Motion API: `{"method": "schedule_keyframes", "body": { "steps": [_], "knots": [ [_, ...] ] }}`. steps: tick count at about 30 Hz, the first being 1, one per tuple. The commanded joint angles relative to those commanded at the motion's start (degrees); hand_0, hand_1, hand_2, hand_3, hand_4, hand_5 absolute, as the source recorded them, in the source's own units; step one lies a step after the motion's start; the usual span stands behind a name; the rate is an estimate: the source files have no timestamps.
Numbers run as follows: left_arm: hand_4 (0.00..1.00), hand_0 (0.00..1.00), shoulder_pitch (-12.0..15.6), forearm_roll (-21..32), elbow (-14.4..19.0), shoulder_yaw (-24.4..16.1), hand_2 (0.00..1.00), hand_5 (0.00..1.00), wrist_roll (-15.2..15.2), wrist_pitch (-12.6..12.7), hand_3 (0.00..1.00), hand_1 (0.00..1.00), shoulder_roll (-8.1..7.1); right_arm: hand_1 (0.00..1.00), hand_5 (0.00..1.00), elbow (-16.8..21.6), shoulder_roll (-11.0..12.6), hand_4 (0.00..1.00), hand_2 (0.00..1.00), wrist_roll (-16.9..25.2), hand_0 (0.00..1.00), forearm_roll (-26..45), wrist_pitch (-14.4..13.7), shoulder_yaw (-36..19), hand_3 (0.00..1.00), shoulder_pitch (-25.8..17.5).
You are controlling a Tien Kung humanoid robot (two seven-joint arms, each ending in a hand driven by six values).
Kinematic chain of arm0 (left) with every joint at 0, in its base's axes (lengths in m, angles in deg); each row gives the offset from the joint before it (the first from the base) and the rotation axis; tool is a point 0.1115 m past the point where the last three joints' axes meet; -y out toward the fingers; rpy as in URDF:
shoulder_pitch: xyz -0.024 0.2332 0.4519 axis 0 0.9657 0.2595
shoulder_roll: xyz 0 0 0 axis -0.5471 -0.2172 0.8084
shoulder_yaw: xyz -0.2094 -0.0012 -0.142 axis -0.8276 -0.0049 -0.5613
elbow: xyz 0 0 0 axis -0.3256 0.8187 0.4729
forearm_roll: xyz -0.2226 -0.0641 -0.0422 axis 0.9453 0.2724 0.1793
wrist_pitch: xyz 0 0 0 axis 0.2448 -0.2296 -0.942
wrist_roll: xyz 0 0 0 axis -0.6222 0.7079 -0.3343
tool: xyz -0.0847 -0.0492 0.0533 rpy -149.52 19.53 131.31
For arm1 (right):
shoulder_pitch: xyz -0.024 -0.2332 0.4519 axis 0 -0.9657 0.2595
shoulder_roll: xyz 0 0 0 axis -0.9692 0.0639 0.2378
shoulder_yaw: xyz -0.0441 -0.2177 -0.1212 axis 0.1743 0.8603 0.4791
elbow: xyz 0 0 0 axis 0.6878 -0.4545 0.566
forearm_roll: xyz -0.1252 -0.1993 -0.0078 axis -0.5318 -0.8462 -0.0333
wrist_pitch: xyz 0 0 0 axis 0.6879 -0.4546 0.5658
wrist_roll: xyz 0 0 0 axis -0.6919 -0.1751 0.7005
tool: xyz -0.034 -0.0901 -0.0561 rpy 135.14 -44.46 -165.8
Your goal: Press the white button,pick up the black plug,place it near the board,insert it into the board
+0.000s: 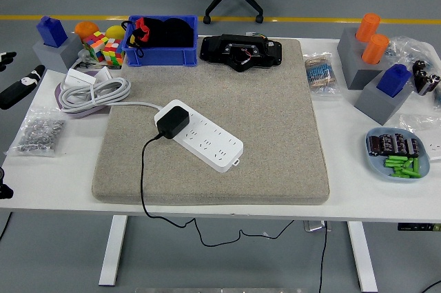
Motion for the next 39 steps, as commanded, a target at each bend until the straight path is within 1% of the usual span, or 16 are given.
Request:
{"method": "schedule_keyframes", "body": {
  "steps": [5, 13, 16, 20, 21, 27, 39],
  "knots": [
    [0.845, 0.942, -0.1, -0.1, -0.5, 0.0, 0.827, 0.518, 0.2, -0.3, 0.804, 0.871, 0.13, 0.635, 0.443, 0.0, -0.1, 0.682, 0.618, 0.0, 0.635, 0.1, 0.1, 0.0, 0.599, 0.2],
    [0.842, 0.94, 0.0, 0.1, -0.3, 0.3, 0.827, 0.507, -0.1, -0.3, 0.801, 0.868, 0.26, 0.636, 0.443, 0.0, 0.2, 0.682, 0.618, 0.0, 0.634, 0.5, 0.1, 0.7, 0.599, 0.6],
    [0.838, 0.938, 0.0, 0.2, -0.2, 0.4, 0.823, 0.497, -0.3, -0.2, 0.8, 0.867, 0.27, 0.636, 0.443, -0.1, 0.2, 0.681, 0.618, 0.0, 0.634, 0.6, 0.1, 1.0, 0.598, 0.7],
    [0.838, 0.938, 0.0, 0.7, -0.7, 0.5, 0.823, 0.497, -1.5, 0.4, 0.8, 0.867, 0.41, 0.636, 0.443, -0.1, 0.0, 0.681, 0.618, -0.1, 0.634, 0.7, 0.1, 1.2, 0.598, 0.8],
    [0.836, 0.93, 0.1, 0.7, -0.7, 0.6, 0.815, 0.48, -1.7, 0.6, 0.792, 0.858, 0.43, 0.635, 0.445, -0.1, 0.0, 0.682, 0.618, 0.0, 0.634, 0.8, 0.1, 1.2, 0.598, 0.8],
    [0.837, 0.93, 0.2, 0.3, -0.3, 0.9, 0.816, 0.481, -1.0, 0.4, 0.793, 0.86, 0.58, 0.635, 0.443, -0.2, 0.0, 0.681, 0.618, -0.1, 0.635, 0.7, 0.1, 1.3, 0.599, 0.7],
    [0.832, 0.928, 0.3, 0.7, -0.2, 1.1, 0.809, 0.471, -2.1, 0.9, 0.786, 0.854, 0.66, 0.636, 0.443, -0.5, -0.1, 0.68, 0.618, -0.1, 0.634, 0.8, 0.1, 1.4, 0.598, 0.7]
  ]
}}
